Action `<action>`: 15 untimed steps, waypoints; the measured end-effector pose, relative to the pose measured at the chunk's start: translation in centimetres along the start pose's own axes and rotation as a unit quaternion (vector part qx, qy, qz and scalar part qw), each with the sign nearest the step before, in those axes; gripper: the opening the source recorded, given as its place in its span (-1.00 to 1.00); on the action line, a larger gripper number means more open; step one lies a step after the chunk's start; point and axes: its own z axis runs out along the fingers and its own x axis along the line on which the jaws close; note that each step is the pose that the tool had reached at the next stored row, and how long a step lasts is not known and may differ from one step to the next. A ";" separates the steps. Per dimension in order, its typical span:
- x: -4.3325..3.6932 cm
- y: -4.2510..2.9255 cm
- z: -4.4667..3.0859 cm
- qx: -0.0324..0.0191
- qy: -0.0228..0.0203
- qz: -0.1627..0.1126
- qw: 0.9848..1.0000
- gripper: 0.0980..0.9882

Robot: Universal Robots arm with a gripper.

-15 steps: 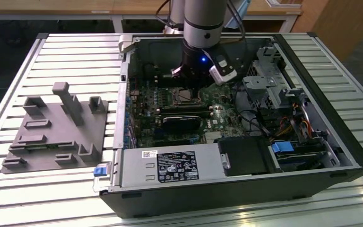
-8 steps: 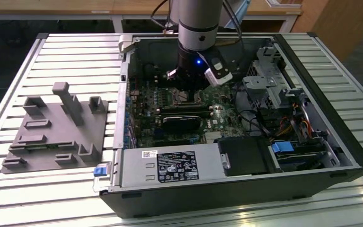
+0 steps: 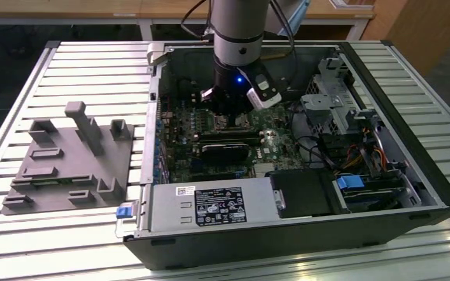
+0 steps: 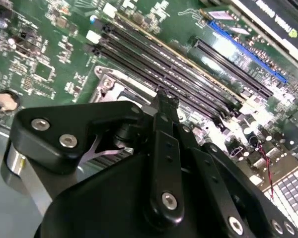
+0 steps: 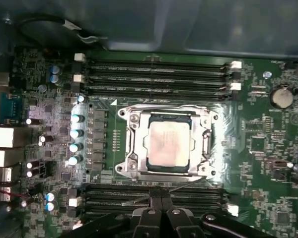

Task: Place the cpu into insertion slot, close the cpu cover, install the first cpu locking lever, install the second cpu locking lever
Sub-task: 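Install the second cpu locking lever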

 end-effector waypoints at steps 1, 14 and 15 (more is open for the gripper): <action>0.17 -0.01 0.44 -0.001 0.000 0.000 1.000 -0.97; 1.50 -1.03 0.85 -0.027 -0.001 0.001 1.000 -0.97; 1.53 -1.03 0.96 -0.029 -0.001 0.001 1.000 -0.97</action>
